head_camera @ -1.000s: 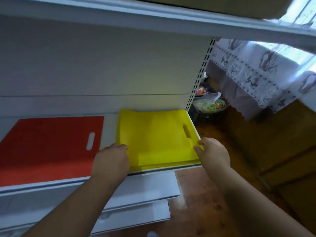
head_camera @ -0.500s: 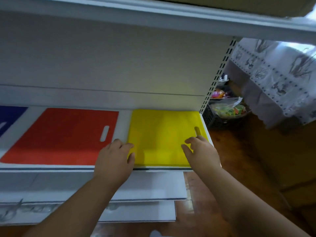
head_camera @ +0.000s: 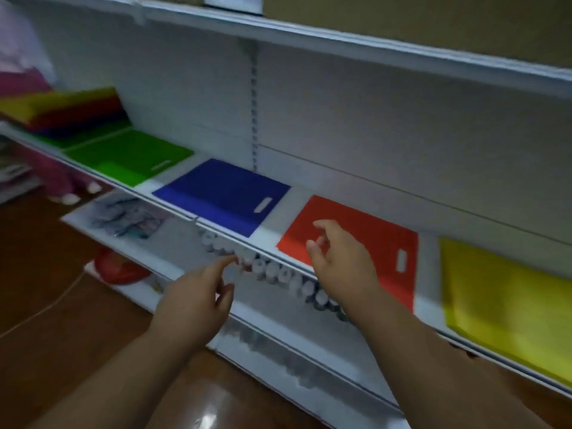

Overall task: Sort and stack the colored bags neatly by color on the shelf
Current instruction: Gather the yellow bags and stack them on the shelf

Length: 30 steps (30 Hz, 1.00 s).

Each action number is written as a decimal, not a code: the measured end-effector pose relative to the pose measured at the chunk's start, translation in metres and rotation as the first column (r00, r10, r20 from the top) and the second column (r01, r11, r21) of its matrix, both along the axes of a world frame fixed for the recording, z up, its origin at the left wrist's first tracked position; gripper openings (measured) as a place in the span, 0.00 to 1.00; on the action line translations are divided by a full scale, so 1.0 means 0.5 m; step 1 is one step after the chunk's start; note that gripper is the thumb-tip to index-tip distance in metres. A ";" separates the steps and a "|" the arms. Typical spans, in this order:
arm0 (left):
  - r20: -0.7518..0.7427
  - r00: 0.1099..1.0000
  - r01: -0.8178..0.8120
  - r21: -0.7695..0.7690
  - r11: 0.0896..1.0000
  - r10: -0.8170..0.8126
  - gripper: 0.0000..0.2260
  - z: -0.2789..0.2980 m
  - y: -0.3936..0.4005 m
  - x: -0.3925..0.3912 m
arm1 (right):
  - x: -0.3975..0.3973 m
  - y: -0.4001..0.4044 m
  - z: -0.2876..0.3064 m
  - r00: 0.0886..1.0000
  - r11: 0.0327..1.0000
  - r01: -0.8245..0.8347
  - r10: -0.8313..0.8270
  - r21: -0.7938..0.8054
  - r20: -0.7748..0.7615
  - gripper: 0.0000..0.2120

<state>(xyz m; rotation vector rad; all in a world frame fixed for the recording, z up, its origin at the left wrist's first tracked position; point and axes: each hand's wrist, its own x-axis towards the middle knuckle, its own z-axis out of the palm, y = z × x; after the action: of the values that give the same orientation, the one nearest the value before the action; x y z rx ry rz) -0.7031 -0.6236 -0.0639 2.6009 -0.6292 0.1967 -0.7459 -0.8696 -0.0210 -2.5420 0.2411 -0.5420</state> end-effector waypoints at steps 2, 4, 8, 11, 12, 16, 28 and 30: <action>-0.012 0.998 -0.061 0.000 0.998 0.061 0.20 0.008 0.113 0.025 | 0.066 0.105 0.015 0.997 0.997 -0.074 0.074 -0.007 0.030 0.17; -0.007 0.992 -0.123 0.003 0.992 0.123 0.16 0.014 0.212 0.042 | 0.116 0.200 0.027 0.991 0.992 -0.126 0.126 -0.001 0.041 0.16; 0.007 0.966 -0.257 -0.016 0.966 0.258 0.14 0.021 0.357 0.110 | 0.223 0.341 0.047 0.973 0.973 -0.229 0.228 0.022 0.043 0.16; -0.006 0.947 -0.322 -0.067 0.944 0.322 0.16 0.016 0.424 0.180 | 0.316 0.422 0.047 0.956 0.954 -0.293 0.294 0.059 -0.006 0.17; -0.018 0.942 -0.334 -0.081 0.939 0.334 0.17 0.014 0.442 0.205 | 0.348 0.450 0.047 0.947 0.945 -0.317 0.320 0.078 -0.018 0.17; -0.041 0.903 -0.429 -0.082 0.900 0.427 0.20 0.015 0.539 0.316 | 0.510 0.585 0.050 0.898 0.893 -0.436 0.441 0.110 -0.018 0.16; -0.090 0.814 -0.580 -0.092 0.809 0.574 0.19 0.017 0.910 0.606 | 0.896 1.014 0.051 0.824 0.823 -0.551 0.562 0.137 -0.064 0.16; -0.103 0.840 -0.541 -0.093 0.836 0.532 0.19 0.011 0.980 0.674 | 0.947 1.070 0.043 0.847 0.846 -0.515 0.527 0.136 -0.070 0.17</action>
<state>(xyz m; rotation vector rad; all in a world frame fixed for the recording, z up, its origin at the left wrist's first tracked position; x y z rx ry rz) -0.3659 -0.1334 -0.0585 2.5894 0.1576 0.3009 -0.2724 -0.3346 0.0006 -2.3817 -0.3741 -0.1724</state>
